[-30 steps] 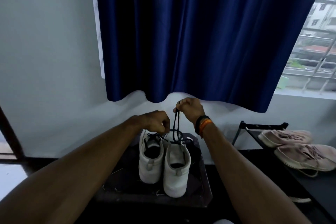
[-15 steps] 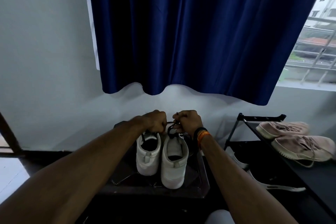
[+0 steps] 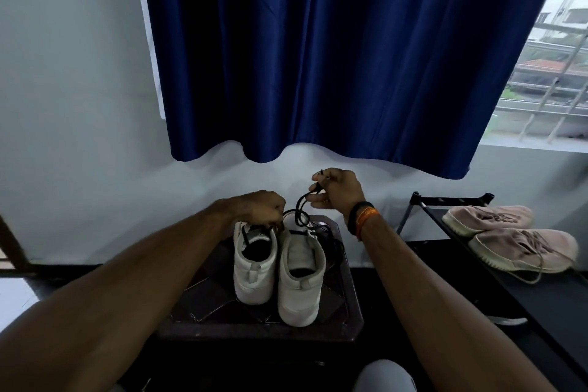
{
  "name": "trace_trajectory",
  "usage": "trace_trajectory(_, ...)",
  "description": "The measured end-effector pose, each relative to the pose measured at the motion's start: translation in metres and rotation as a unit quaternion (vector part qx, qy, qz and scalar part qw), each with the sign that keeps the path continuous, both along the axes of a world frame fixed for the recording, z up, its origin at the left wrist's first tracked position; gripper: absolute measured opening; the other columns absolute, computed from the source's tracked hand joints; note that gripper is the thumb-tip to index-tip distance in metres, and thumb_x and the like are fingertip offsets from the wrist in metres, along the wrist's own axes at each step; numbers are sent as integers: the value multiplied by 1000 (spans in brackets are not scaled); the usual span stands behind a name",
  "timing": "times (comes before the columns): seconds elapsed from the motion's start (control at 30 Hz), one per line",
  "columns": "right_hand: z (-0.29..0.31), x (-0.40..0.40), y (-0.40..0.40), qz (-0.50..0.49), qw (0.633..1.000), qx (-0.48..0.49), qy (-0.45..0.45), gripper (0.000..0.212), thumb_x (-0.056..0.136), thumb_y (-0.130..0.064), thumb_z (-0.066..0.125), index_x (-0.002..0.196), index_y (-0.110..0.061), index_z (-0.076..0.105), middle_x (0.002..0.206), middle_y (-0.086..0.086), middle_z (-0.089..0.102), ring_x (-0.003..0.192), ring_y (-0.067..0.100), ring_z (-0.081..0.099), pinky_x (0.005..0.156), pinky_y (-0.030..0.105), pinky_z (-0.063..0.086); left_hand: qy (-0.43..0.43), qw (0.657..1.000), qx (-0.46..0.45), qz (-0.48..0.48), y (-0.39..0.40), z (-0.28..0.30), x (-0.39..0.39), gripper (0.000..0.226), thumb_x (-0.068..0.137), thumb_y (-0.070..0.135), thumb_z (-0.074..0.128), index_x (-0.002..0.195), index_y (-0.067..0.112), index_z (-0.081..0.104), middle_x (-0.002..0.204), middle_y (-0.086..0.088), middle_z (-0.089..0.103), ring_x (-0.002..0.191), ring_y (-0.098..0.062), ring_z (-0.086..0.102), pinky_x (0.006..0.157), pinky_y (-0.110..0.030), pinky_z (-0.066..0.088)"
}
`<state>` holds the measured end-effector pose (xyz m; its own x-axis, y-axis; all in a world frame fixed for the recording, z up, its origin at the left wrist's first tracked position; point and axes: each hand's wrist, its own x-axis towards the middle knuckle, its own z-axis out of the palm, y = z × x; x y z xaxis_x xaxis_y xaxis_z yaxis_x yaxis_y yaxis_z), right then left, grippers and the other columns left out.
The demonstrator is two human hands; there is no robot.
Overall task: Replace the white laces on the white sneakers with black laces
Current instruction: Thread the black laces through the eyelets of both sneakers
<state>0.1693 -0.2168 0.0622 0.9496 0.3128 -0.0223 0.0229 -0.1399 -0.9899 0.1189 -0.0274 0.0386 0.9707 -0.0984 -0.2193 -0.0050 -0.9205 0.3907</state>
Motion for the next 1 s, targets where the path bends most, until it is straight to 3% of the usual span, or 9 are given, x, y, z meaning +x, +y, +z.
trace_trajectory(0.2, 19, 3, -1, -45, 995, -4, -86, 22, 101, -7, 46, 98, -6, 67, 82, 10, 71, 60, 16, 67, 52, 23, 53, -17, 999, -47, 2, 4, 9, 1, 16, 89, 11, 61, 75, 17, 55, 78, 4, 58, 74, -13, 51, 65, -28, 39)
trace_trajectory(0.37, 16, -11, 6, 15, 1000, 9, -21, 18, 104, -8, 42, 102, -6, 61, 86, 16, 69, 60, 25, 71, 52, 32, 58, -12, 999, -40, -10, 3, 16, 2, 13, 88, 17, 68, 79, 16, 58, 76, 6, 57, 74, -12, 51, 64, -27, 39)
trace_trajectory(0.53, -12, -23, 8, 2, 999, -38, -16, 21, 99, -2, 40, 101, 1, 61, 84, 18, 70, 52, 24, 65, 41, 26, 47, 13, 999, -47, 3, 3, 6, 3, 21, 84, 26, 75, 77, 18, 58, 76, 4, 60, 73, -12, 55, 64, -28, 43)
trace_trajectory(0.7, -32, -24, 12, 27, 995, -92, -14, 21, 94, 7, 48, 101, 2, 68, 80, 15, 72, 57, 19, 71, 55, 25, 57, -1, 999, -43, -3, 5, 0, 6, 11, 87, 21, 71, 80, 19, 62, 79, 3, 63, 73, -12, 57, 68, -29, 44)
trace_trajectory(0.87, -43, -21, 19, 89, 950, -274, -124, 10, 88, -26, 73, 91, -20, 80, 83, 1, 77, 81, 14, 71, 77, 27, 57, -25, 999, -12, -21, 9, 5, 7, 13, 89, 19, 68, 77, 15, 65, 78, 6, 65, 76, -13, 58, 70, -28, 46)
trace_trajectory(1.0, -47, -15, 30, 81, 921, -364, -115, 21, 72, -34, 80, 90, -25, 82, 85, 0, 75, 80, 14, 69, 78, 32, 60, -35, 999, 8, -22, 11, 6, 6, 7, 83, 12, 68, 76, 12, 66, 81, -1, 68, 78, -15, 60, 69, -30, 46)
